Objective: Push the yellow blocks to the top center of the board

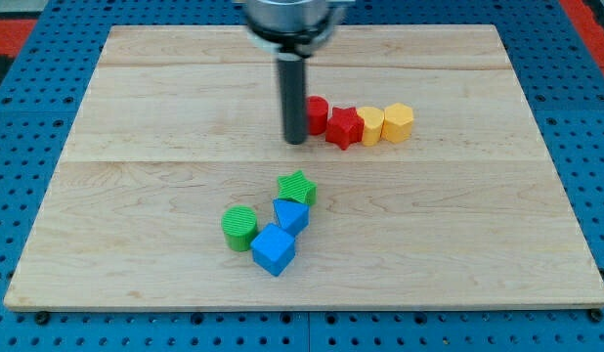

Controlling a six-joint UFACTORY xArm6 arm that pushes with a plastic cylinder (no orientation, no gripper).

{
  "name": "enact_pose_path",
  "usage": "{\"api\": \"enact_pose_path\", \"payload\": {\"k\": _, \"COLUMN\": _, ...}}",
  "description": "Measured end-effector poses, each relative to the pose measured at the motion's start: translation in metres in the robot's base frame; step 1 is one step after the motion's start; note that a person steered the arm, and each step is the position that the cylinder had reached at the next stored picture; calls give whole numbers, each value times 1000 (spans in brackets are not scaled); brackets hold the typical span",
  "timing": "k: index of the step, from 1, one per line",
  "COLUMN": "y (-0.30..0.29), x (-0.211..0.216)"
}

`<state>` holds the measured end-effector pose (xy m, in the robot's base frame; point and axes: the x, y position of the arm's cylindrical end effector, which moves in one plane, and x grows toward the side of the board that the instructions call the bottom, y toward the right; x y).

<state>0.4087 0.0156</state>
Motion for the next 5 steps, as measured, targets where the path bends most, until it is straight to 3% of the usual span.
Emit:
{"api": "enact_pose_path", "payload": {"k": 1, "y": 65, "x": 0}}
{"api": "enact_pose_path", "payload": {"k": 3, "y": 107, "x": 20}}
{"api": "enact_pose_path", "payload": {"k": 4, "y": 175, "x": 12}}
{"api": "enact_pose_path", "payload": {"k": 5, "y": 207, "x": -12}}
